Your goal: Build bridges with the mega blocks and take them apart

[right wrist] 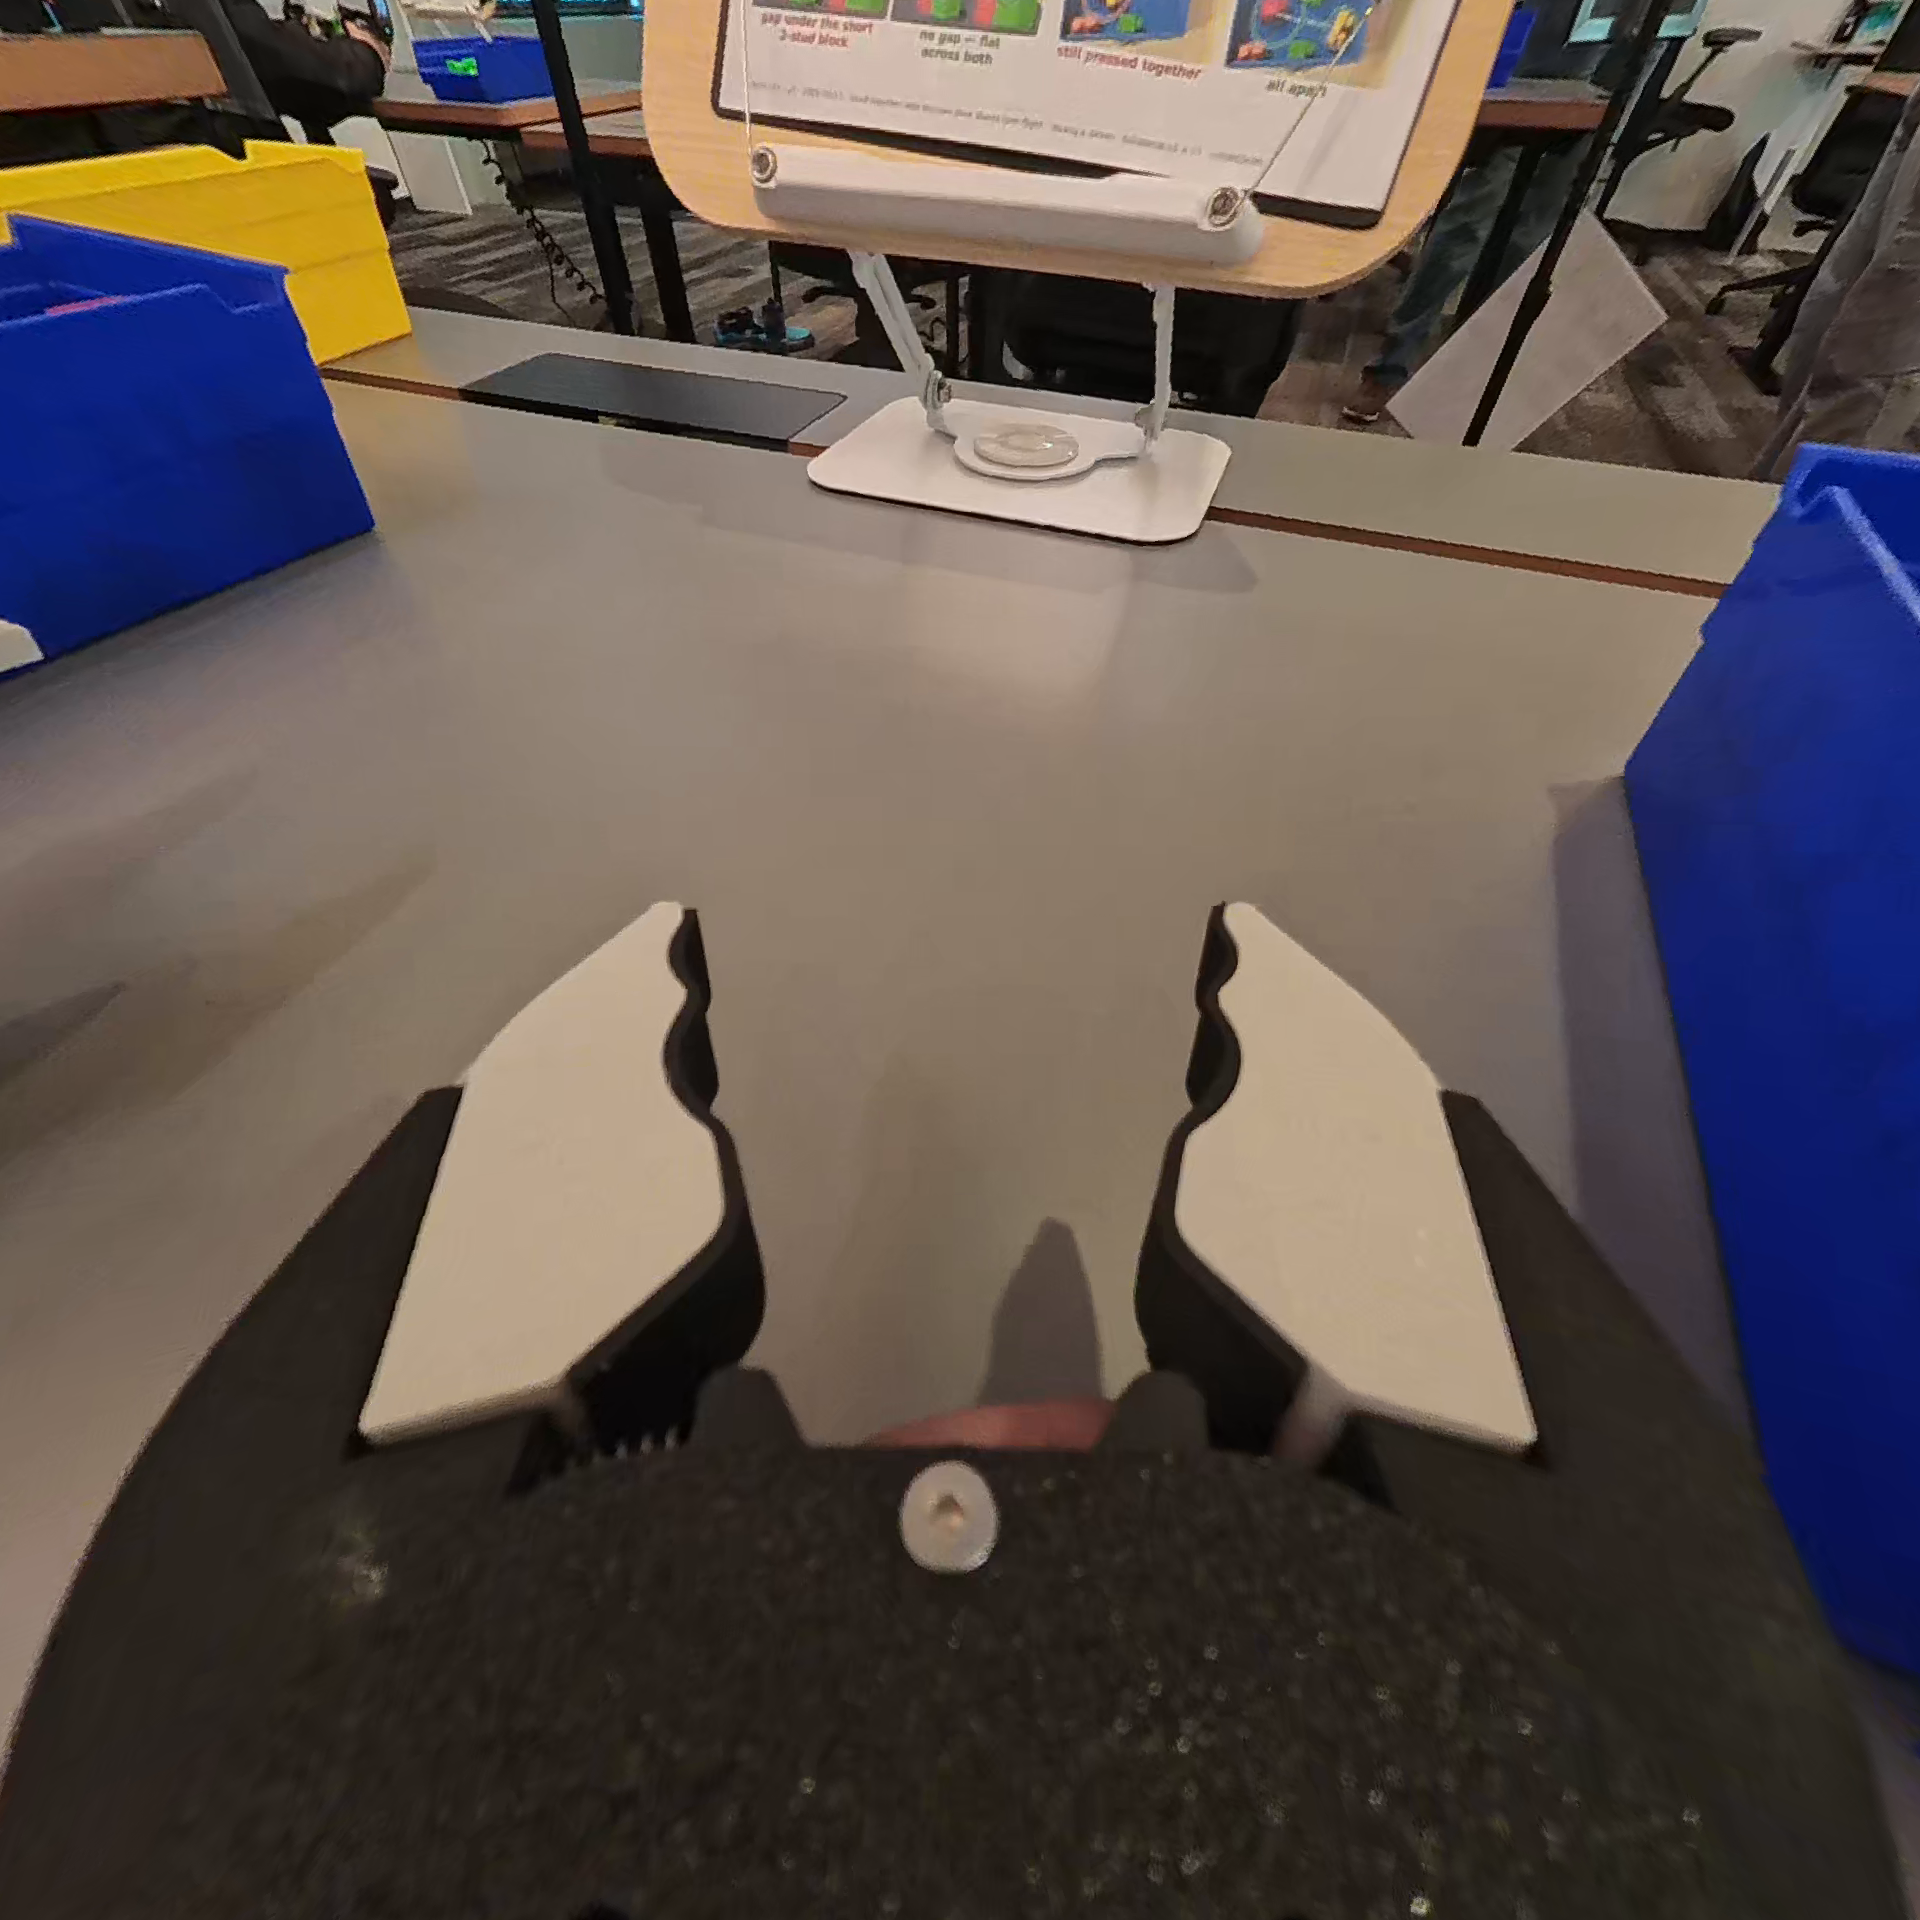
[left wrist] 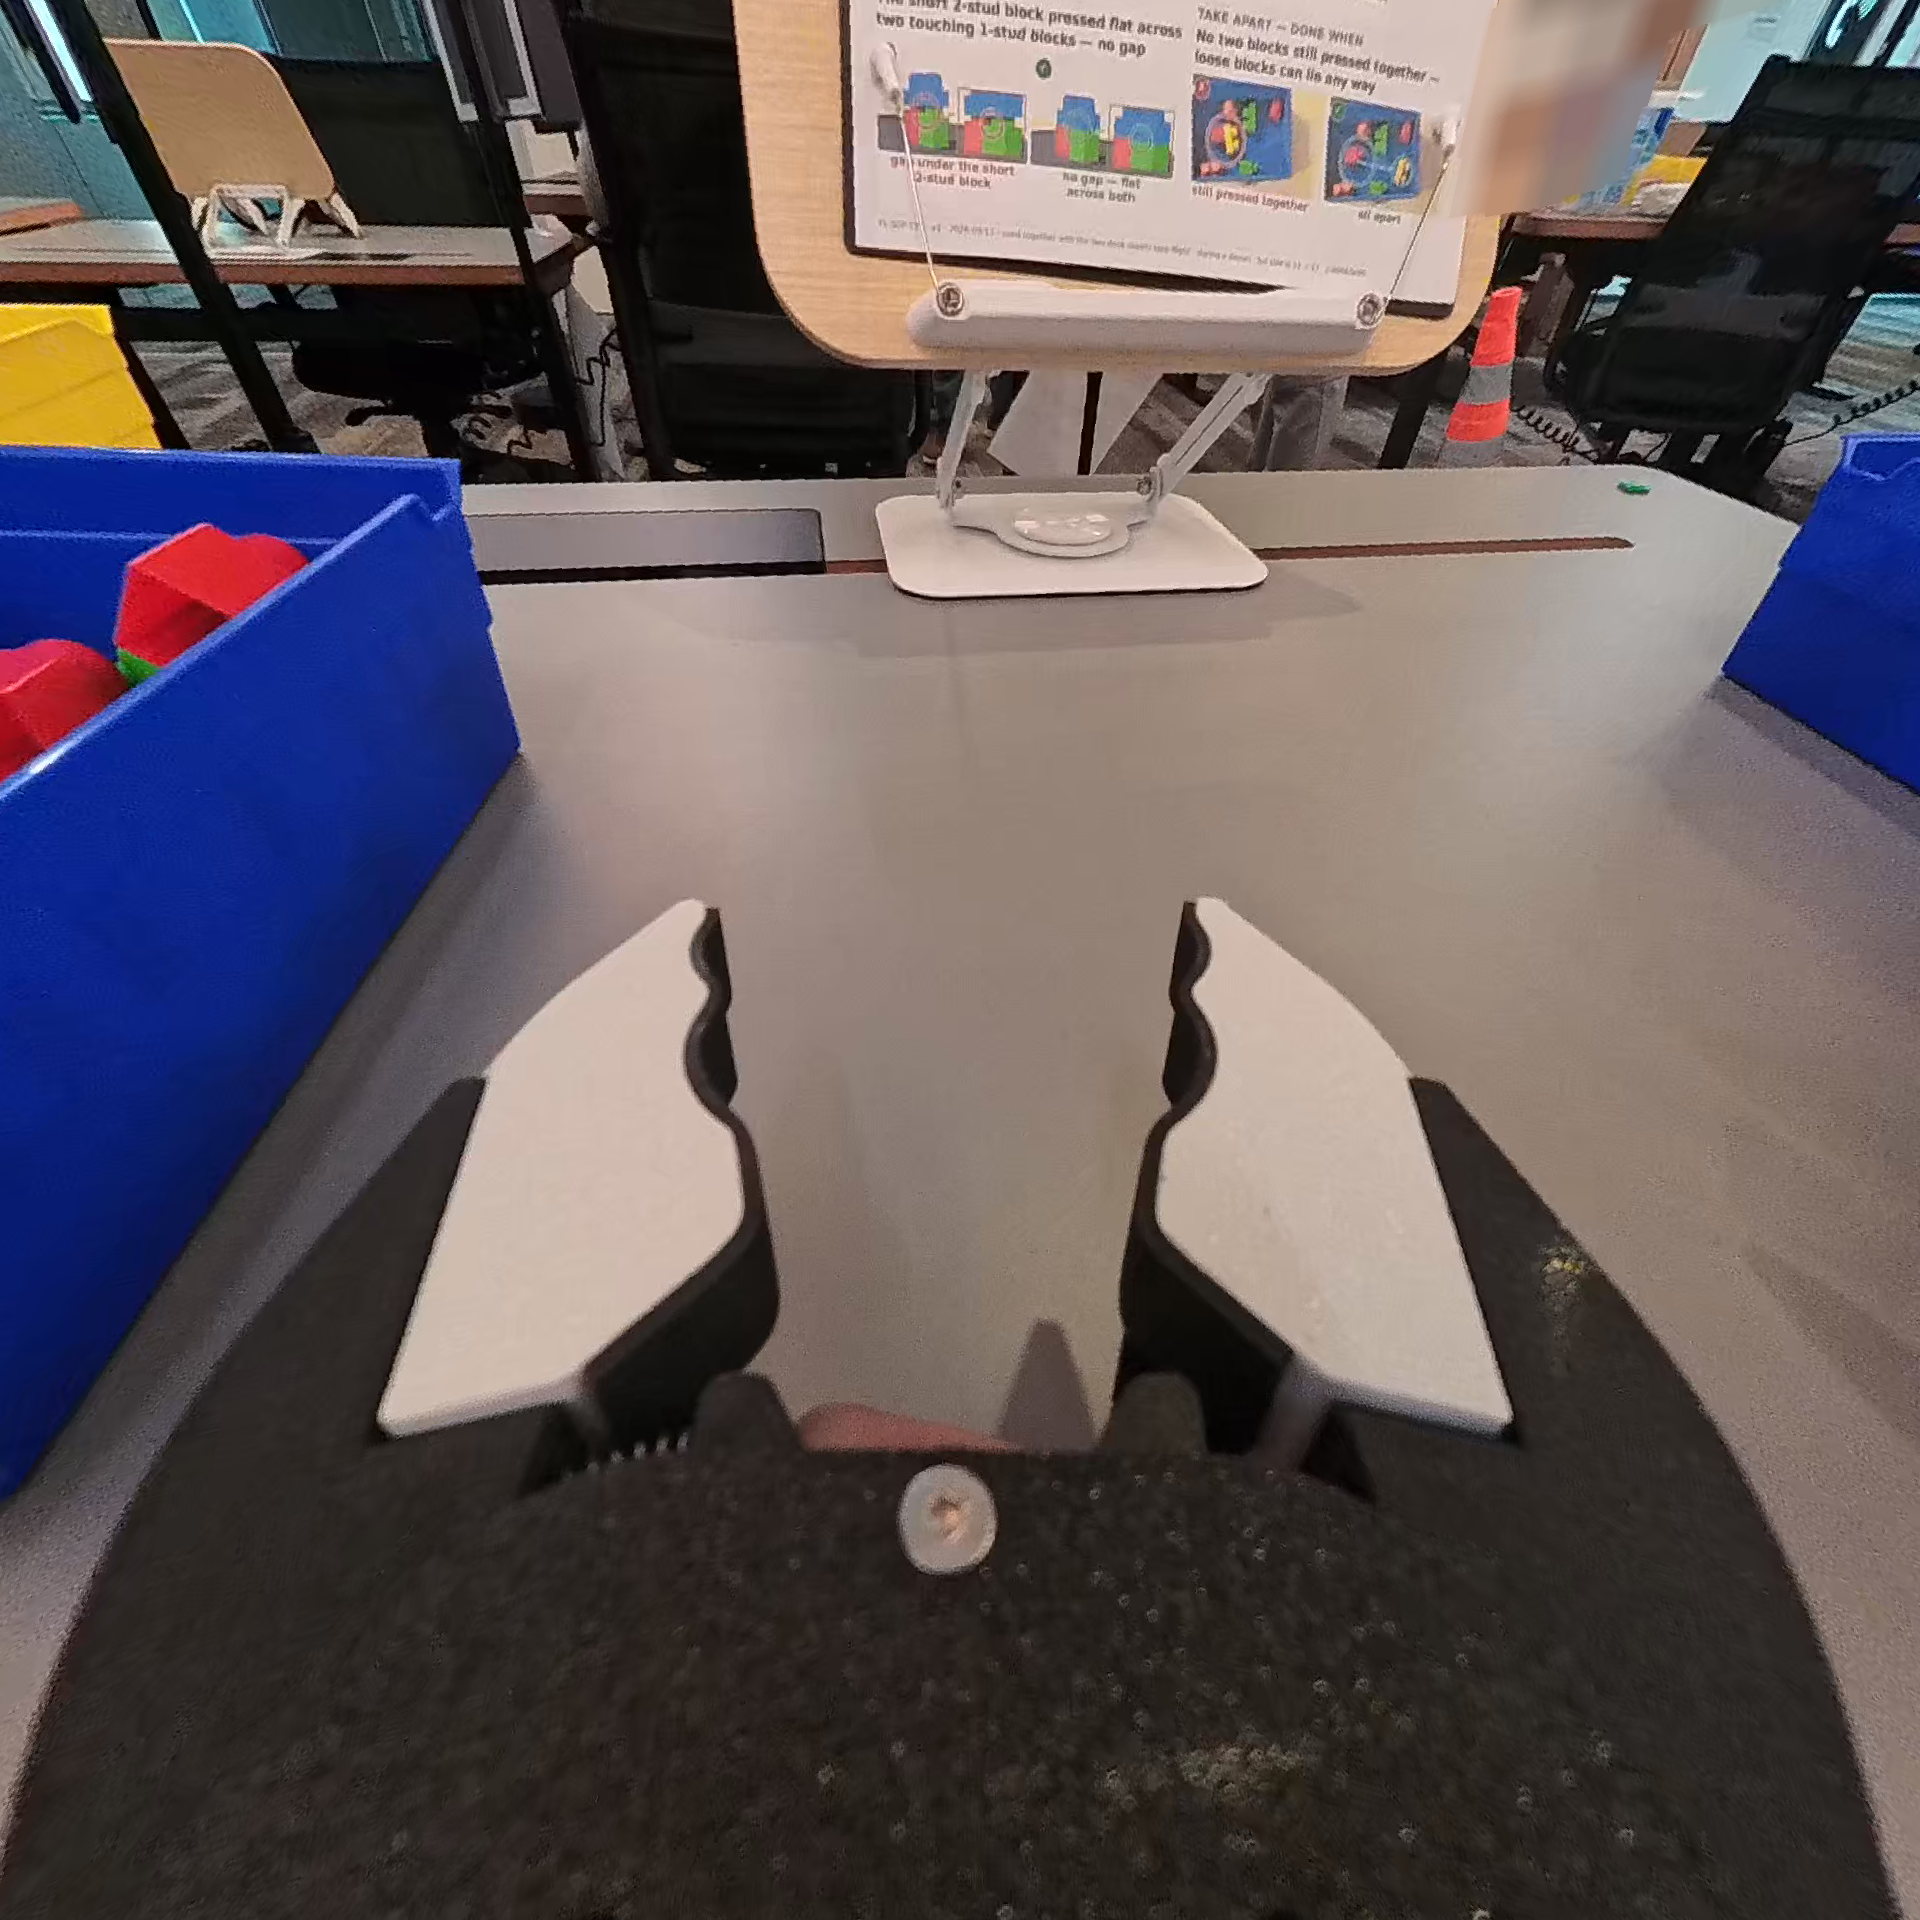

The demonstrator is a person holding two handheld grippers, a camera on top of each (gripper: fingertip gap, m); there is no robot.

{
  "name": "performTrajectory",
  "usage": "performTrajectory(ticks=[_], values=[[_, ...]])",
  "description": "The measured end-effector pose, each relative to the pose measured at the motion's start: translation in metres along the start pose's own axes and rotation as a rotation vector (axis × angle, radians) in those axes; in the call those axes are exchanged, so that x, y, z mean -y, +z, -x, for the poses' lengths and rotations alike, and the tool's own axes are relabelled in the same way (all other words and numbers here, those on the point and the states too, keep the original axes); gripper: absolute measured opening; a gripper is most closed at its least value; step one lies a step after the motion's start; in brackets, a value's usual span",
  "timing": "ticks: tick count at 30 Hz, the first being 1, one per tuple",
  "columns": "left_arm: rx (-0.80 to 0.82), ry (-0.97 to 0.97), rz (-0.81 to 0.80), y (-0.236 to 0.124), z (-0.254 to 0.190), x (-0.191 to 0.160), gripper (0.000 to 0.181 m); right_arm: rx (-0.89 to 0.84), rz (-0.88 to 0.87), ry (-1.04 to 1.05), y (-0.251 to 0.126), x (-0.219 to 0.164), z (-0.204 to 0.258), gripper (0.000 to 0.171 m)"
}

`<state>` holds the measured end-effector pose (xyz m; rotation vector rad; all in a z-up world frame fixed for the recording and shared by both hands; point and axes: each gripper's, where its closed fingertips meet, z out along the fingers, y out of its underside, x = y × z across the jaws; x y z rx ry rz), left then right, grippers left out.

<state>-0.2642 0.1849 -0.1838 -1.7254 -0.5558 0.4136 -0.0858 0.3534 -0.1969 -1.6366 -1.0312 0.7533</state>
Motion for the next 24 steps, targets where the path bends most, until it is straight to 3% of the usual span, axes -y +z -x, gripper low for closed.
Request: performTrajectory(ticks=[5, 8, 12, 16, 20, 24], values=[[-0.011, 0.019, 0.038, -0.009, 0.006, 0.003, 0.081, 0.025, 0.013, 0.002, 0.001, -0.003, 0.004, 0.089], [-0.026, 0.066, 0.048, -0.03, 0.027, 0.028, 0.079, 0.021, 0.008, 0.0, 0.0, -0.001, 0.002, 0.089], [0.031, 0.203, 0.144, -0.05, 0.096, 0.063, 0.08, 0.03, 0.016, 0.008, 0.001, -0.003, 0.0, 0.088], [0.064, 0.32, 0.315, -0.048, 0.165, 0.08, 0.079, 0.042, 0.026, 0.024, 0.002, -0.004, -0.001, 0.087], [0.104, 0.477, 0.523, -0.03, 0.233, 0.07, 0.083, 0.046, 0.032, 0.02, 0.002, -0.005, -0.001, 0.087], [0.08, 0.474, 0.801, -0.008, 0.283, 0.019, 0.081, 0.051, 0.039, 0.013, 0.003, -0.006, 0.0, 0.085]])
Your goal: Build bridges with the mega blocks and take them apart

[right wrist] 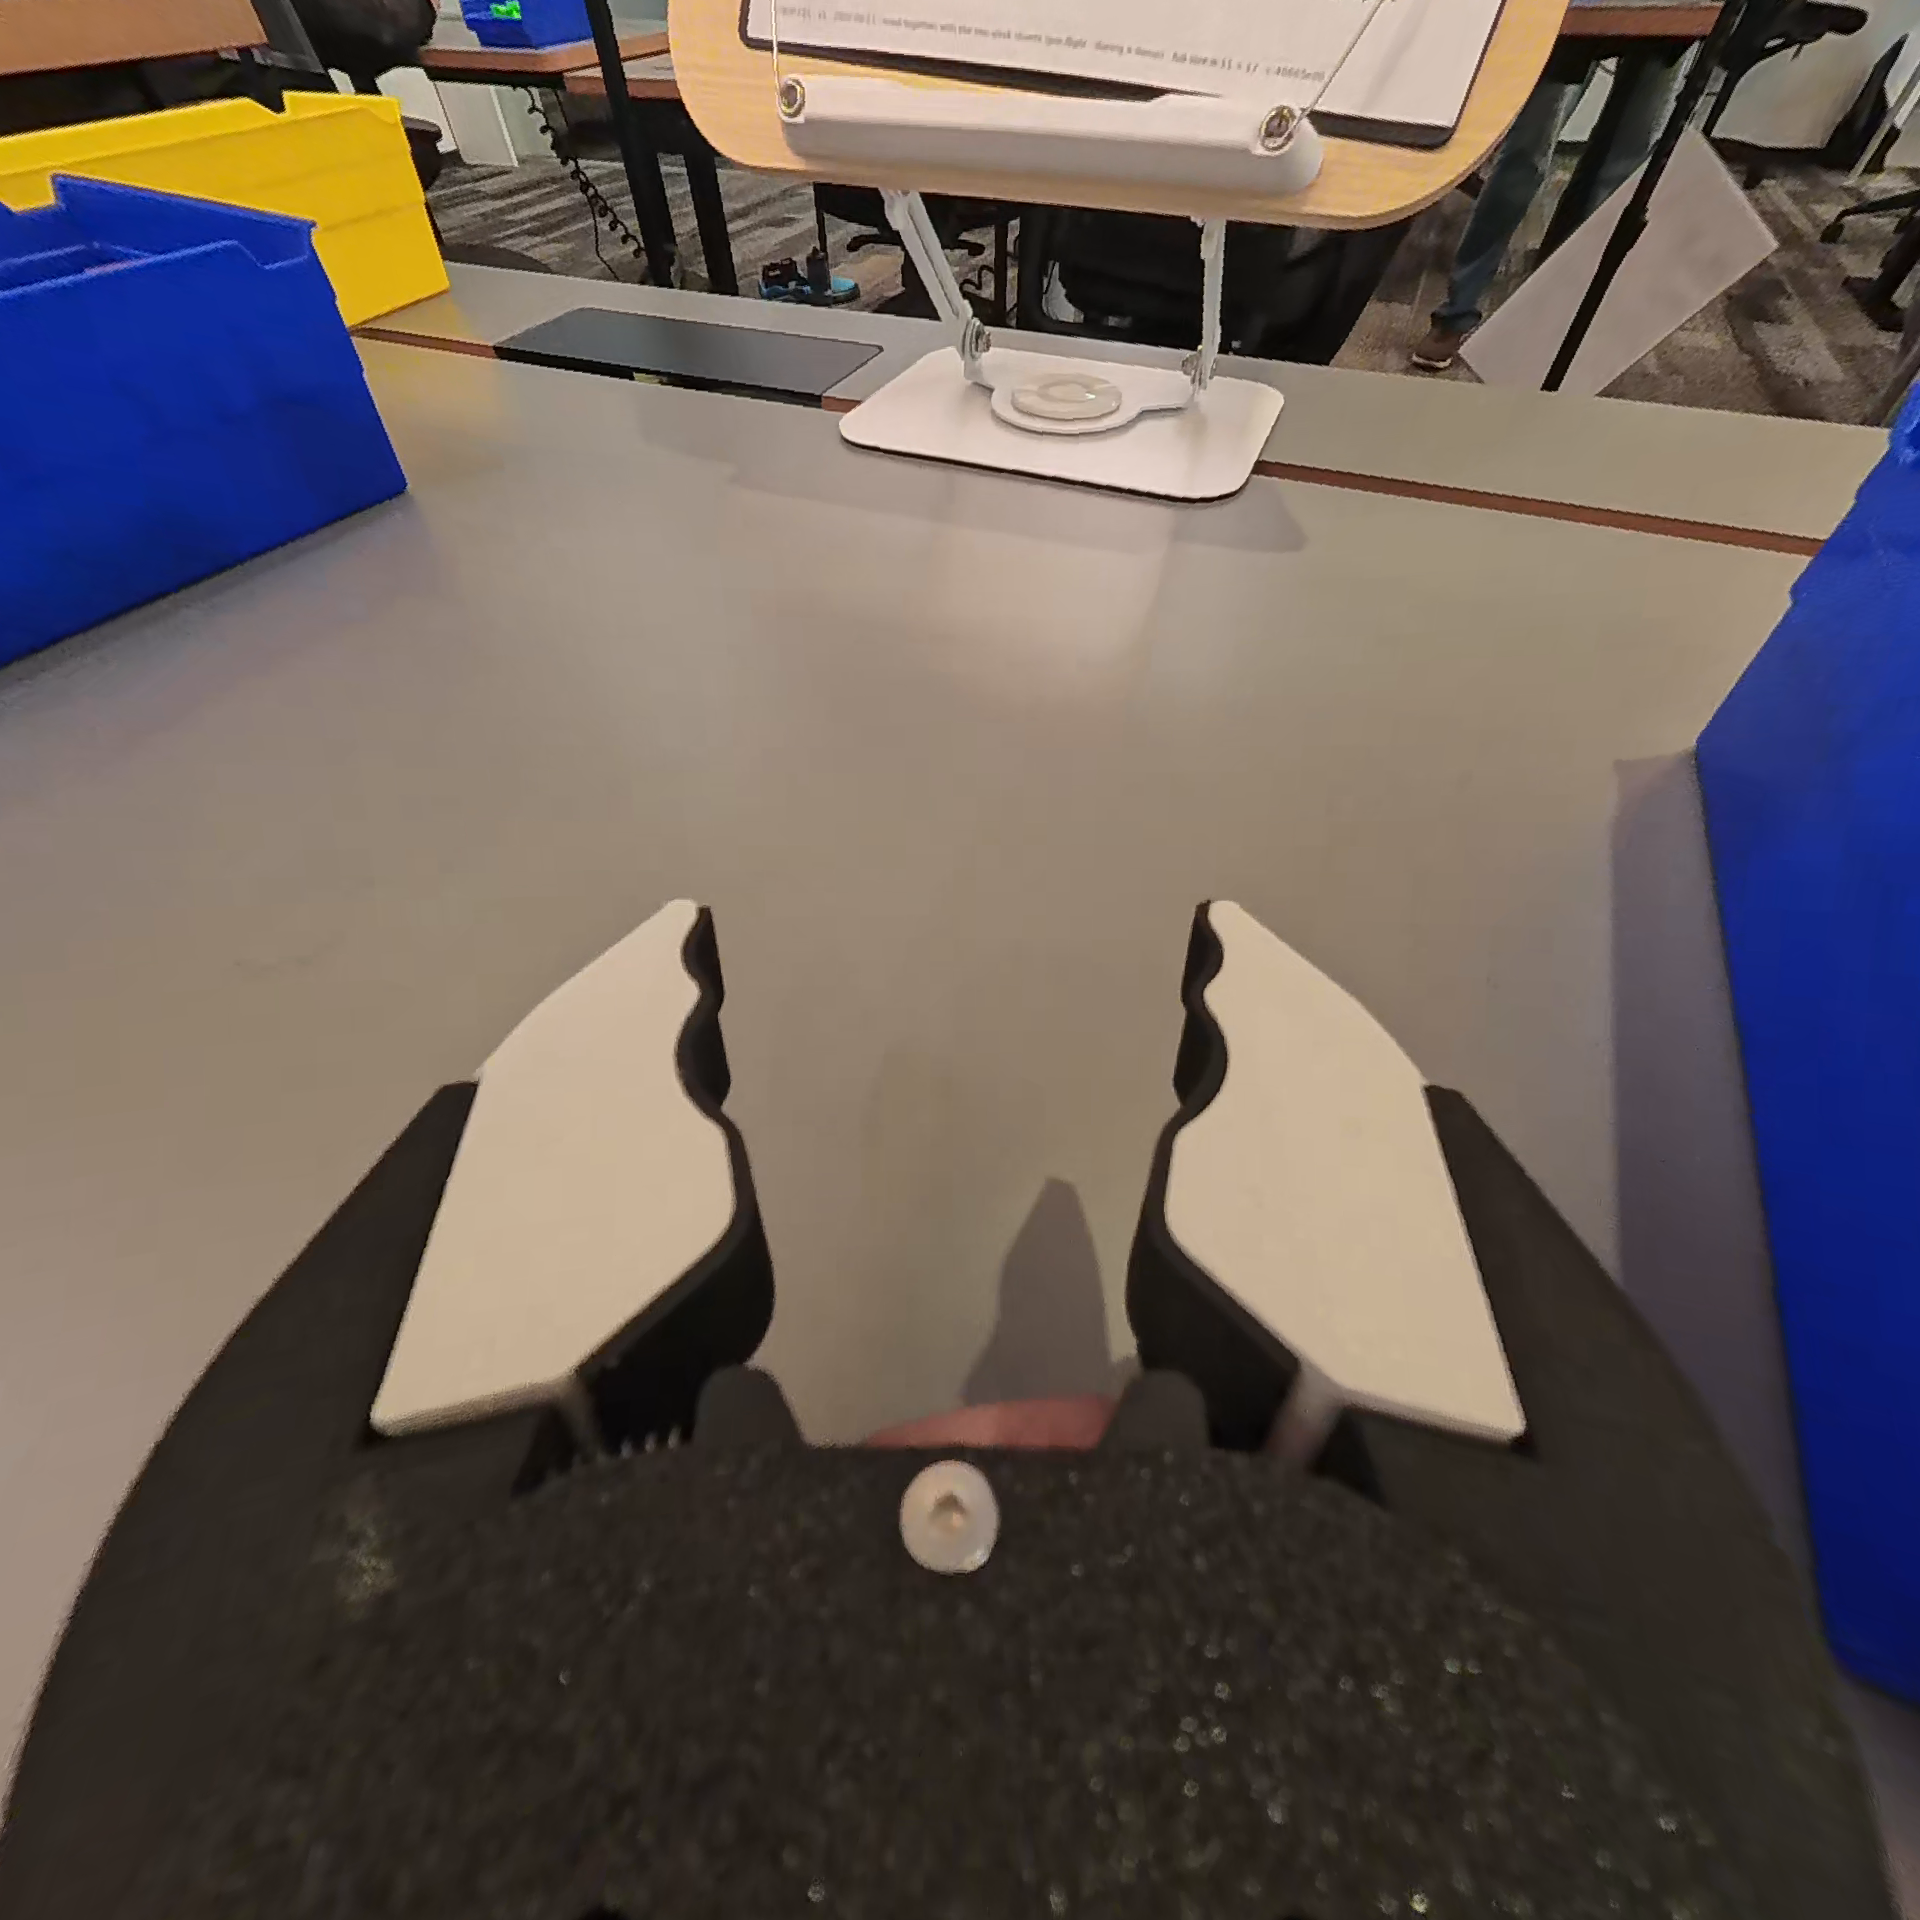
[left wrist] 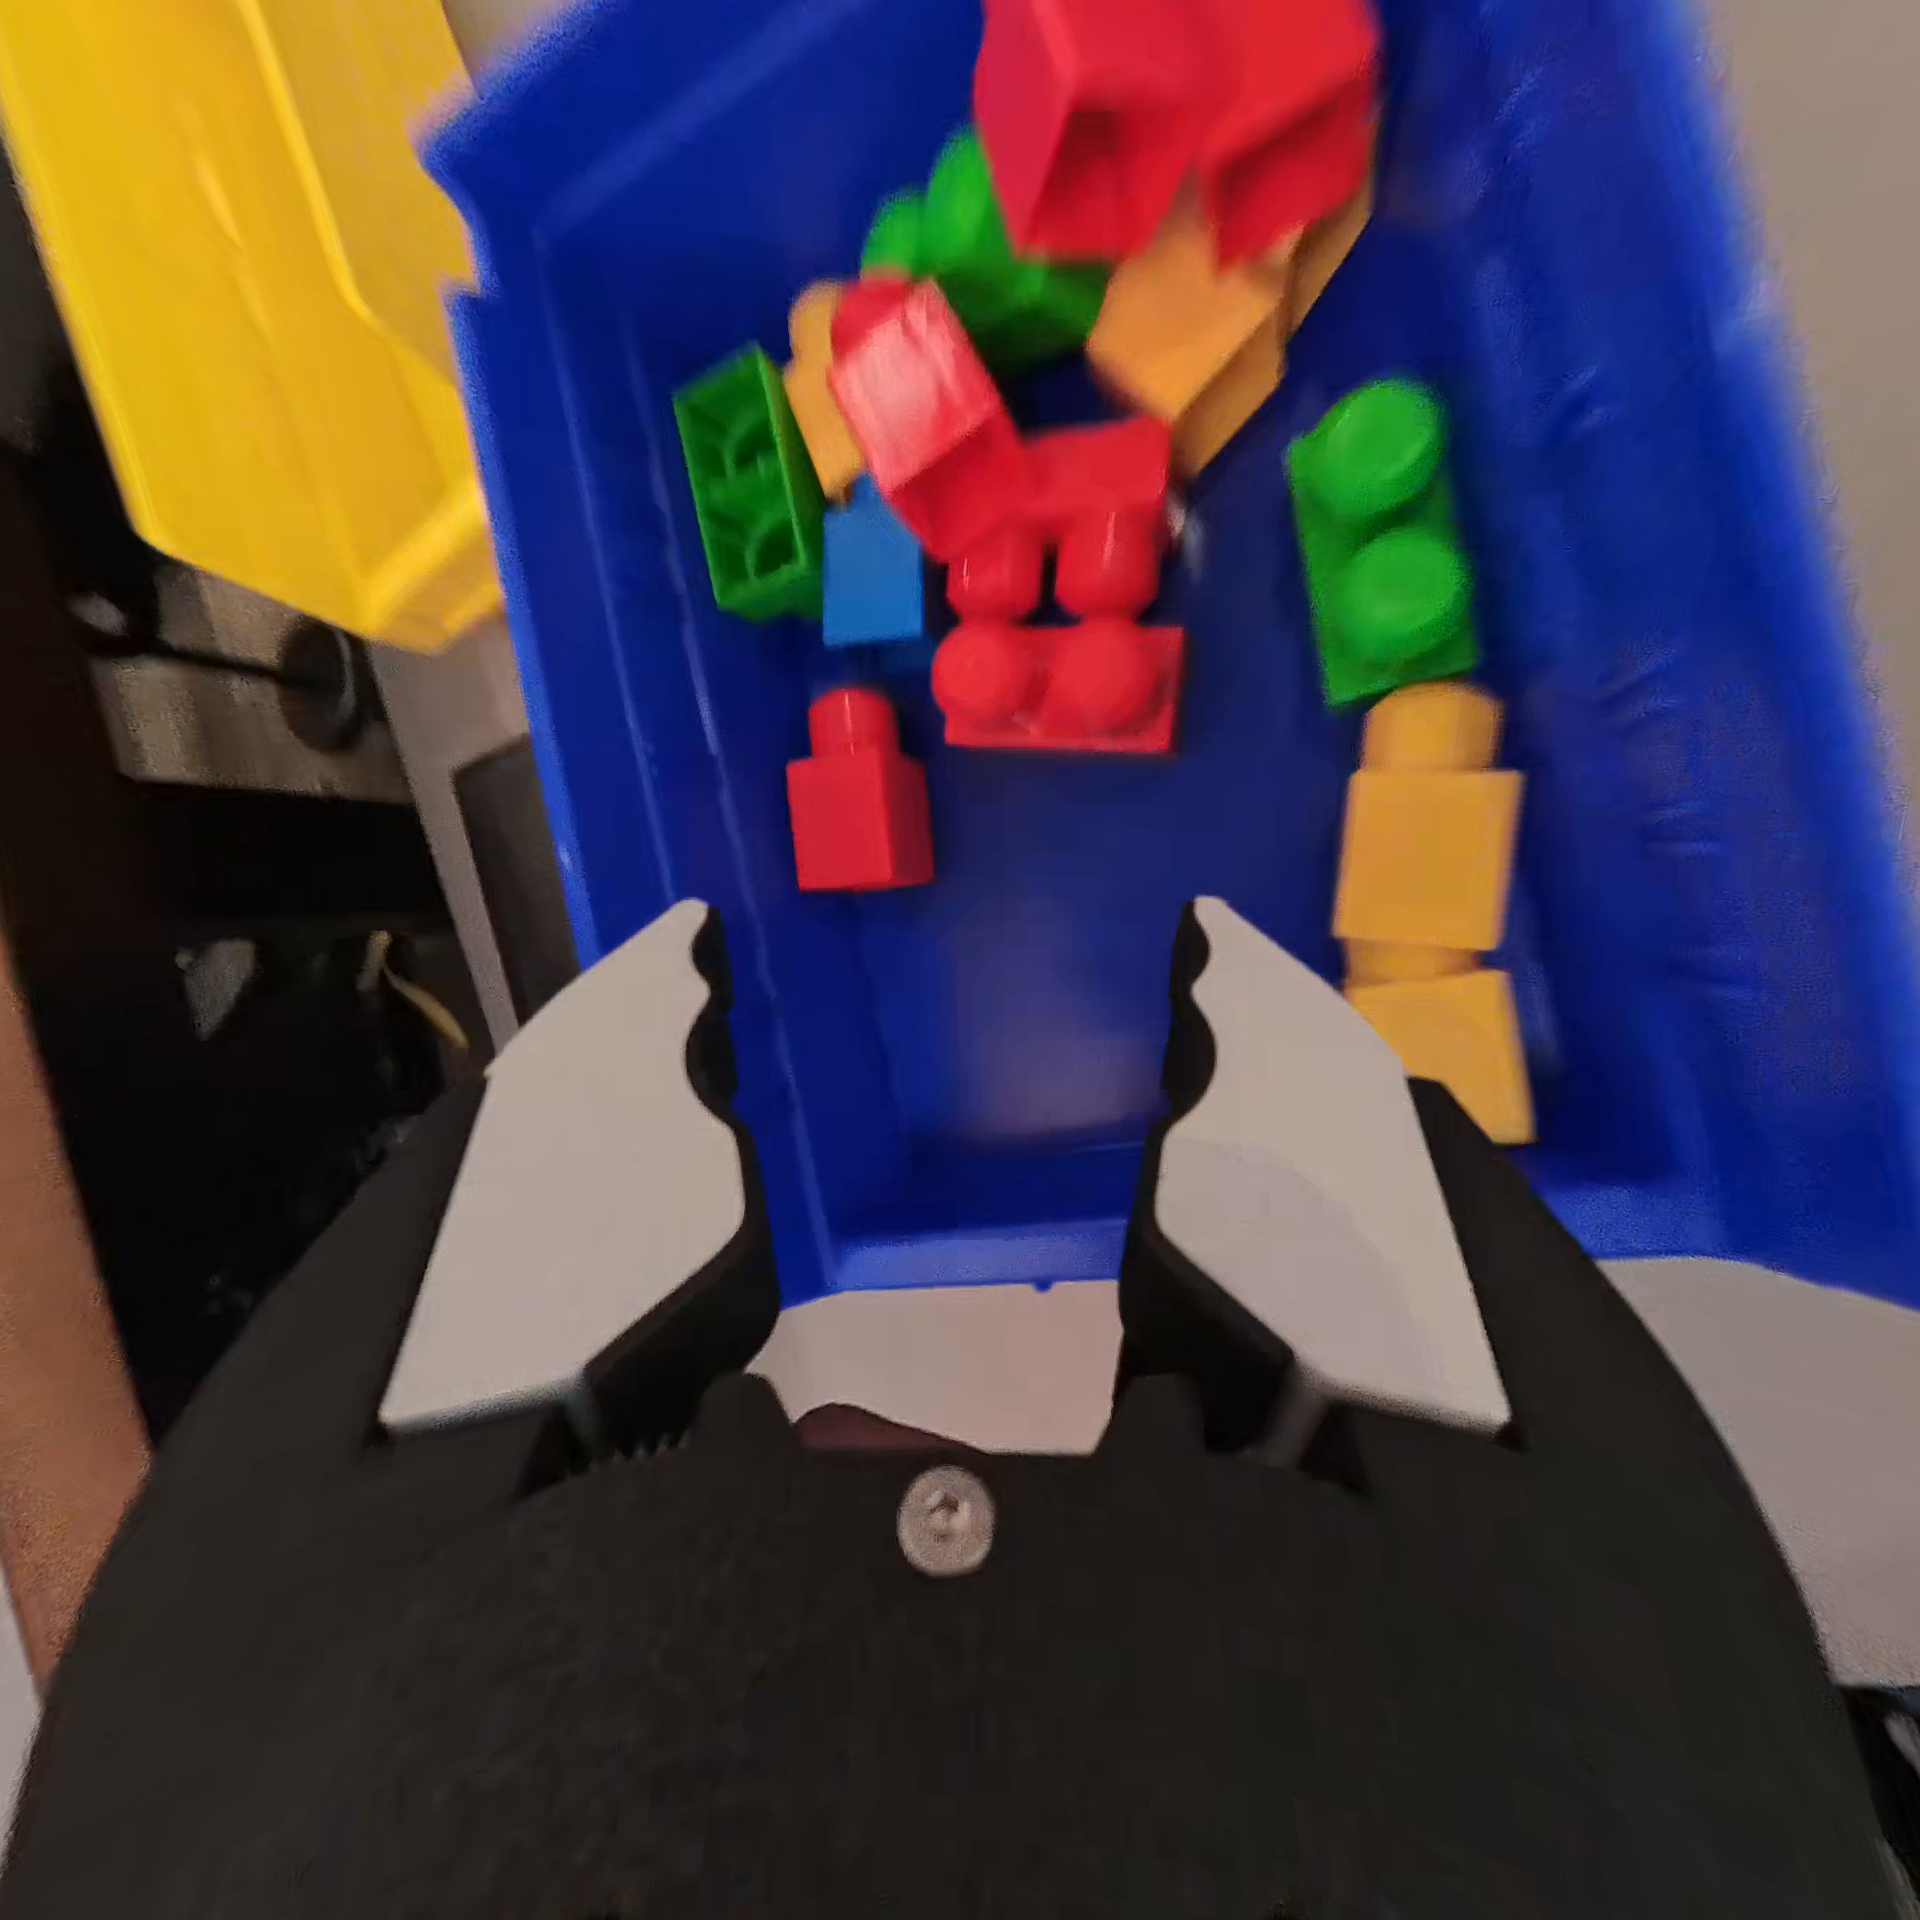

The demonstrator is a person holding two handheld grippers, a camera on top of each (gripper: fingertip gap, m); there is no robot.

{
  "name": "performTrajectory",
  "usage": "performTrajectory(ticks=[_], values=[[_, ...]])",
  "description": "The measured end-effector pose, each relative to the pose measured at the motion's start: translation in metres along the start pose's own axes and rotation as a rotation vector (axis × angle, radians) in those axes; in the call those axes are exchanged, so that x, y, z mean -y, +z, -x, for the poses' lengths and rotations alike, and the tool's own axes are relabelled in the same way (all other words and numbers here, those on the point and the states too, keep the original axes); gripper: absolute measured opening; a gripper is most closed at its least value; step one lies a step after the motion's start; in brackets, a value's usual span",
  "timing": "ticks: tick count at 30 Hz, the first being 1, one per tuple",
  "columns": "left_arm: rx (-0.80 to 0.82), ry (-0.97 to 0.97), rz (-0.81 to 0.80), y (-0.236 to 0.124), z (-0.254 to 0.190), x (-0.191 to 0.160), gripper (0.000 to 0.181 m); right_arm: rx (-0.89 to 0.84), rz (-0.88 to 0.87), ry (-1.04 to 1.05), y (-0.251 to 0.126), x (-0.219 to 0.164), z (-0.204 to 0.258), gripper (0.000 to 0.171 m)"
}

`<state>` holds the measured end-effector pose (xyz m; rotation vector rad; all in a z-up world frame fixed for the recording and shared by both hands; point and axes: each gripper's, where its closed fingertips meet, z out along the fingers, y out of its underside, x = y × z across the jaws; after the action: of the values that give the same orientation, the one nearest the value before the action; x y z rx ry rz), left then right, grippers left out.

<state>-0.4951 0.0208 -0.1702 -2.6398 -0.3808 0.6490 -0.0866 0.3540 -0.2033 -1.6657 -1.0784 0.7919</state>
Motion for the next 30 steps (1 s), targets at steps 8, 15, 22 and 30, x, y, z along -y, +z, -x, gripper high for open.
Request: performTrajectory(ticks=[8, 15, 22, 30], values=[[0.012, 0.053, 0.213, 0.074, 0.026, -0.021, 0.072, -0.004, 0.005, -0.007, -0.002, 0.0, -0.006, 0.083], [0.044, 0.061, 0.269, 0.093, 0.027, -0.027, 0.068, -0.001, 0.008, 0.014, -0.003, -0.001, -0.014, 0.08], [0.09, 0.114, 0.293, 0.1, 0.028, -0.03, 0.059, 0.014, 0.023, 0.022, -0.002, -0.004, -0.015, 0.078], [0.225, 0.181, 0.285, 0.099, 0.039, -0.029, 0.035, 0.016, 0.03, 0.014, -0.004, -0.003, -0.015, 0.076]])
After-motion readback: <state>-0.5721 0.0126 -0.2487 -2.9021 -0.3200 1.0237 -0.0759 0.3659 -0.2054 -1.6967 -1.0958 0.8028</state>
